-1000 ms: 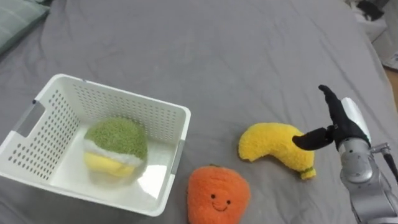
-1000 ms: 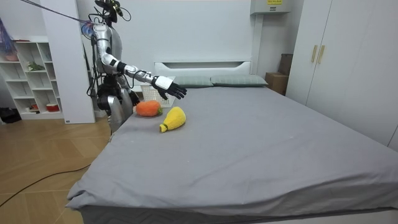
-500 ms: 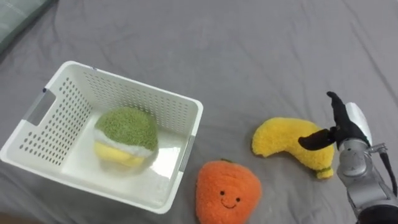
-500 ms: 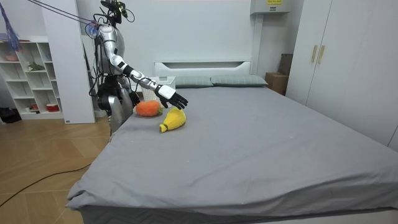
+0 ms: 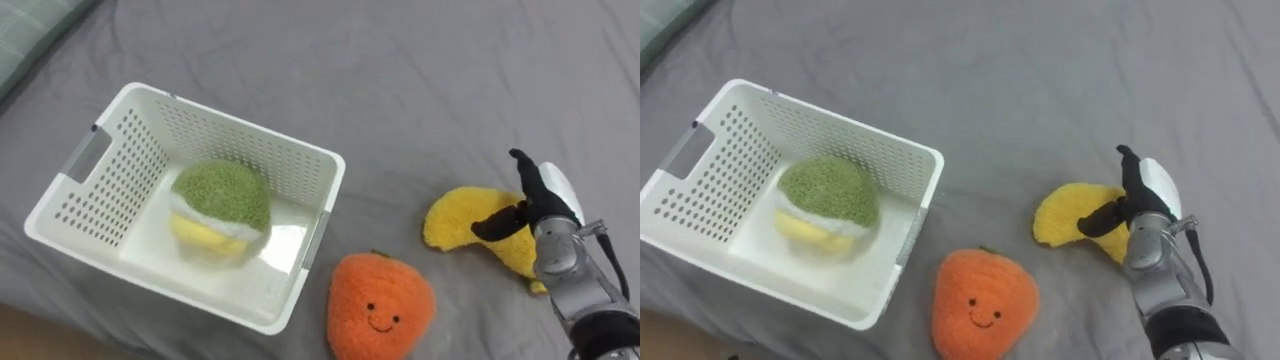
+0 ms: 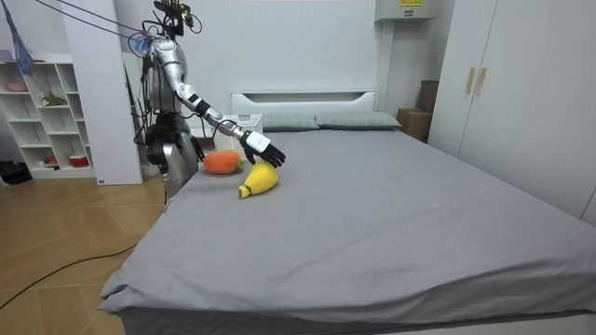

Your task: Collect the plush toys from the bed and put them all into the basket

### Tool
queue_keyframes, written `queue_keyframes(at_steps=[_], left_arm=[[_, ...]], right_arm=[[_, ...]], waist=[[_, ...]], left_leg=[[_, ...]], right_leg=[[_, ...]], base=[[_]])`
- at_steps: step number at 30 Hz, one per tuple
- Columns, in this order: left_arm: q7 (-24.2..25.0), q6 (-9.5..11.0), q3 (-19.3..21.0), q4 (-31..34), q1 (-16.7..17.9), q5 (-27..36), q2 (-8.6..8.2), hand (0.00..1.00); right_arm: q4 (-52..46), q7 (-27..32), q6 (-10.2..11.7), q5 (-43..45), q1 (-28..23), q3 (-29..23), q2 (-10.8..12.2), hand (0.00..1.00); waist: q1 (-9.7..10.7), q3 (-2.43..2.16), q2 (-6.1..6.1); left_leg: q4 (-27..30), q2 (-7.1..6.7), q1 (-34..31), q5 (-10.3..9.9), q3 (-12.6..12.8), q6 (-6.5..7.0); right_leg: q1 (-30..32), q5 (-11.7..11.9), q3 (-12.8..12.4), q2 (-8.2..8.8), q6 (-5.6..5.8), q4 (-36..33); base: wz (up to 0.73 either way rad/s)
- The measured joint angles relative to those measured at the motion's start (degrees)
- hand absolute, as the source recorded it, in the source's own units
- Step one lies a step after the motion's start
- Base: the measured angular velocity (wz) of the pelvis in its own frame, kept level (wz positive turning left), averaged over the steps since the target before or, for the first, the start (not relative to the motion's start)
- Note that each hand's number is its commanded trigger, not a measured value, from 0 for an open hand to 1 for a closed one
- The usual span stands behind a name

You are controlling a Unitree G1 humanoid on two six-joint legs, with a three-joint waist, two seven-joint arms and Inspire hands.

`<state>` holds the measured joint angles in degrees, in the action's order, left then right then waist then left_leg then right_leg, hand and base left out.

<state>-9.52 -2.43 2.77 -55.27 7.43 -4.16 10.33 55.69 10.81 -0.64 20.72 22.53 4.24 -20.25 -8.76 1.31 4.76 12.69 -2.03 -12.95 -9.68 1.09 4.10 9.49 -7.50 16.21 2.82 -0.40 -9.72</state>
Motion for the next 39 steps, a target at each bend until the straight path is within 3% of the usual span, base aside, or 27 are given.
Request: queue_keyframes(at_steps=[5,7,8,9,17,23,34,39], left_arm=[[-0.06,0.21,-2.51,0.06,-0.01,1.33,0.23,0.0],[-0.1,0.3,-3.55,0.06,-0.01,1.45,0.4,0.0],[-0.11,0.38,-4.06,0.05,-0.01,1.47,0.49,0.0],[-0.11,0.4,-4.49,0.05,-0.01,1.49,0.63,0.0],[-0.36,0.48,-5.4,0.31,0.06,1.22,1.16,0.0],[-0.21,0.47,-5.86,0.31,0.19,1.22,1.31,0.0],[-1.16,0.87,-6.16,0.5,0.44,0.89,1.77,0.0],[-1.06,1.77,-5.13,0.36,0.93,0.76,1.87,0.0]], right_arm=[[2.44,-0.19,0.0,0.04,0.0,2.47,-0.75,0.0],[2.77,-0.07,0.02,0.03,0.0,3.45,-1.32,0.26],[3.15,-0.07,0.04,0.1,0.0,3.64,-1.54,0.73],[3.25,-0.05,0.02,0.4,0.0,3.75,-1.67,0.98],[4.75,2.06,0.18,4.77,0.04,5.89,-4.33,1.0],[9.77,3.38,0.32,7.12,0.01,7.13,-4.42,1.0],[10.06,3.18,1.38,5.1,-0.17,7.38,-4.43,1.0],[3.19,2.82,2.35,9.87,-0.65,2.64,-4.43,1.0]], waist=[[-0.65,-0.08,-0.27],[-0.78,-0.08,-0.41],[-0.88,-0.07,-0.46],[-0.98,-0.05,-0.49],[-2.56,0.1,-0.81],[-3.64,0.08,-0.99],[-2.33,0.02,-0.92],[-0.15,-0.08,-0.8]], left_leg=[[0.01,-0.08,-0.07,0.01,-0.36,0.0],[0.01,-0.15,-0.03,0.05,-0.62,0.02],[0.02,-0.22,0.0,0.11,-0.92,0.02],[0.01,-0.29,-0.02,0.19,-1.15,0.03],[-0.13,-0.66,-0.32,0.68,-1.39,0.16],[-0.56,-0.68,-0.31,1.04,-1.85,0.01],[-1.0,-0.89,0.69,1.22,-2.67,0.06],[-1.25,-0.75,2.71,1.22,-1.42,0.06]], right_leg=[[-0.02,0.0,0.54,0.06,0.01,0.01],[-0.18,0.0,0.87,0.12,0.01,0.01],[-0.32,-0.01,1.12,0.16,0.01,0.06],[-0.37,-0.01,1.13,0.15,0.01,0.06],[-0.25,0.0,1.17,0.15,0.01,-0.03],[-0.27,0.03,1.8,0.08,-0.04,0.0],[-1.38,-0.04,2.47,0.34,0.07,0.02],[-3.11,-0.09,2.33,0.71,0.14,0.06]], base=[[0.01],[0.09],[0.1],[0.09],[0.02],[0.04],[0.04],[-0.06]])
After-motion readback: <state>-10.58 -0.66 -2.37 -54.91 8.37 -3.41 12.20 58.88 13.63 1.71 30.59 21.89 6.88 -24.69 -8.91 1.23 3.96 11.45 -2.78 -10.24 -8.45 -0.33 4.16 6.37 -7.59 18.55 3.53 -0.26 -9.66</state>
